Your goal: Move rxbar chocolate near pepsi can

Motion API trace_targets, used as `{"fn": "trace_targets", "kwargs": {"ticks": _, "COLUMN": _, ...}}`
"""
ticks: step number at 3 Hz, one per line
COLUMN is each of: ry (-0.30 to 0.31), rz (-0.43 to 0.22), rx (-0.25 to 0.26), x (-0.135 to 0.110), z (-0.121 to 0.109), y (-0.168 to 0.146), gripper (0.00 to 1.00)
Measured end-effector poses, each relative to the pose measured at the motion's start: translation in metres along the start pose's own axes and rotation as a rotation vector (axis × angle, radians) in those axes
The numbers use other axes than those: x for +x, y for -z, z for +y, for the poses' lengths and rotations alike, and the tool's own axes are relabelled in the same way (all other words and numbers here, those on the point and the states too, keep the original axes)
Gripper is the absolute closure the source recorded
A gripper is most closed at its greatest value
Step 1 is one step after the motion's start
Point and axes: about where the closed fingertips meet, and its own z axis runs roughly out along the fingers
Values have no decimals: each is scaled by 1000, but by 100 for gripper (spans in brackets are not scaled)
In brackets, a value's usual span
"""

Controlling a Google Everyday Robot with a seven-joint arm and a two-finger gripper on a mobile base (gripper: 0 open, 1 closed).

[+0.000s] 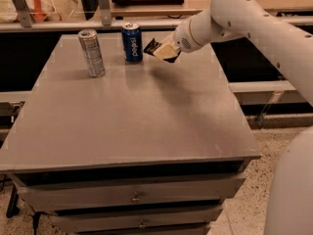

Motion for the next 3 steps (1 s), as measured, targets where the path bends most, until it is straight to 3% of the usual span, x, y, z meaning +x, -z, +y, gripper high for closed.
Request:
{"fn": "trace_targets", "kwargs": {"ticks": 1, "ry": -6, "rz": -3, "rx": -9, "x": 1, "z": -1, "y": -7, "gripper": 12}}
{"fn": "trace_targets", "kwargs": {"ticks": 2, "ry": 0, "rz": 4, "rx": -43, "x": 1, "z": 5, "y": -17, "gripper": 0}}
{"fn": "trace_targets", "kwargs": {"ticks": 3, "ry": 26, "rz": 7, "rx": -106, "x": -1, "z": 10, "y": -22, "gripper": 0}}
